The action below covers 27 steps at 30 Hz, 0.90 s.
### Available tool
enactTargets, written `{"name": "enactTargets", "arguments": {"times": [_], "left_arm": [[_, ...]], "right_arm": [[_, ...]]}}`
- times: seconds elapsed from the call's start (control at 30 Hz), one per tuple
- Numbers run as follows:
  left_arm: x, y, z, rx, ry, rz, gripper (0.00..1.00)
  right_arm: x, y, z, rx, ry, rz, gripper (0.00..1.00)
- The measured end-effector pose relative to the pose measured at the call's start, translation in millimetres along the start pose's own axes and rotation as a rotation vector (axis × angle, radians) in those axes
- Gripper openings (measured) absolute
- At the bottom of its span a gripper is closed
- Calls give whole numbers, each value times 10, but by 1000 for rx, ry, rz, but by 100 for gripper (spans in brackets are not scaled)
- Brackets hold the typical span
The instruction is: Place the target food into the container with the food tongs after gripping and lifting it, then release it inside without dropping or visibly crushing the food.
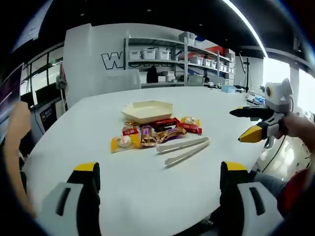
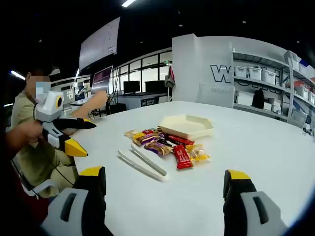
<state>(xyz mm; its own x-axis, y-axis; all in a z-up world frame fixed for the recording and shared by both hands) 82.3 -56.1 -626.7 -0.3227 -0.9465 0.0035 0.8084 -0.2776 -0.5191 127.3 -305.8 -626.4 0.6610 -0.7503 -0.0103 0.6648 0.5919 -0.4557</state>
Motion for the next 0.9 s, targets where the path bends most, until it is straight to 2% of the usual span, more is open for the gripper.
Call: {"name": "enactTargets", "arguments": {"times": [0.9], "left_arm": [[40, -22, 46, 13, -17, -20, 98]], "right_arm": [[10, -55, 26, 5, 0, 3, 99]]}}
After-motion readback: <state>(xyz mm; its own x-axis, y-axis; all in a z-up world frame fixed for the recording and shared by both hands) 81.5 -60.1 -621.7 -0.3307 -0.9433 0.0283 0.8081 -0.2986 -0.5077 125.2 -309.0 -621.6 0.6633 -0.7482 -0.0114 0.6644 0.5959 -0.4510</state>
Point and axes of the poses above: the point that each gripper's makers call its tool centre point, and the gripper's own axes: y roughly forward along the fingers, x roughly to its right, z roughly out of its top, the point moved 6 cm from there along -y, roughly backward along the fingers, and after that the axes turned 8 degrees about -x, right-handed, at the moved point
